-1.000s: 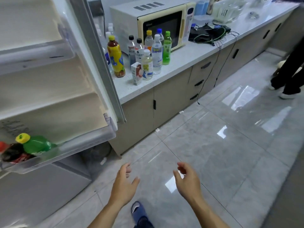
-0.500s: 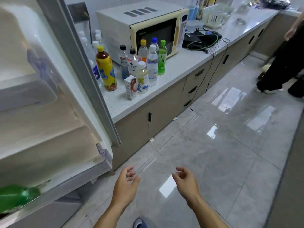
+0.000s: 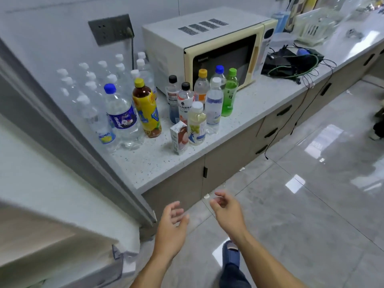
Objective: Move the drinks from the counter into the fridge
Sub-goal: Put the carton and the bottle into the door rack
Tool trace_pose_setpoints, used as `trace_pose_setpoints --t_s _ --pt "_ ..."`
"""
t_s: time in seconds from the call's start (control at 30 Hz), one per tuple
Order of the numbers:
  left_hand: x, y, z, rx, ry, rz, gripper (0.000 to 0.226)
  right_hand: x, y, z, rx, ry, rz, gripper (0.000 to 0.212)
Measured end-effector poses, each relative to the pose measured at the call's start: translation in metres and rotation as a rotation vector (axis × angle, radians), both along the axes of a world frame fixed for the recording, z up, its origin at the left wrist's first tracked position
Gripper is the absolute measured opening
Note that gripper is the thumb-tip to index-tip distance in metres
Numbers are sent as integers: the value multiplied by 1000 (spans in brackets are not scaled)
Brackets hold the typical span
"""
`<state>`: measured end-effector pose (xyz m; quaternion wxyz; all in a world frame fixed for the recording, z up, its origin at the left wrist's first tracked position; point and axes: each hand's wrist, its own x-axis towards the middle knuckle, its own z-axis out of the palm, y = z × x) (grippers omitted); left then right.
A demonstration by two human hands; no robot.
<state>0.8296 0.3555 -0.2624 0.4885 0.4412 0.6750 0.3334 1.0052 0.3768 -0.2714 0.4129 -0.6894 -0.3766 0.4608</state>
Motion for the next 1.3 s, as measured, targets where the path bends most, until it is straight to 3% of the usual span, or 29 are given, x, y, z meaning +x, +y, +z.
trace_pose_setpoints --t_s 0.13,0.27,0.43,0.57,0.73,0.83,1.0,1.3 --pt "24 59 14 30 -3 126 38 20 74 12 80 -76 107 30" --pt "45 117 29 37 7 272 50 41 138 36 226 -175 180 50" --pt "58 178 38 90 48 391 68 46 203 60 428 -164 322 70" --pt "53 210 44 105 73 424 73 35 243 75 533 -165 390 74" --pt "46 231 44 72 62 352 77 22 272 76 495 -154 426 73" --pt "46 237 38 60 1 326 60 19 279 68 482 -126 440 66" --pt "48 234 24 23 43 328 30 20 280 57 482 -160 458 77" --pt "46 202 15 83 -87 434 22 15 276 54 453 -214 418 76"
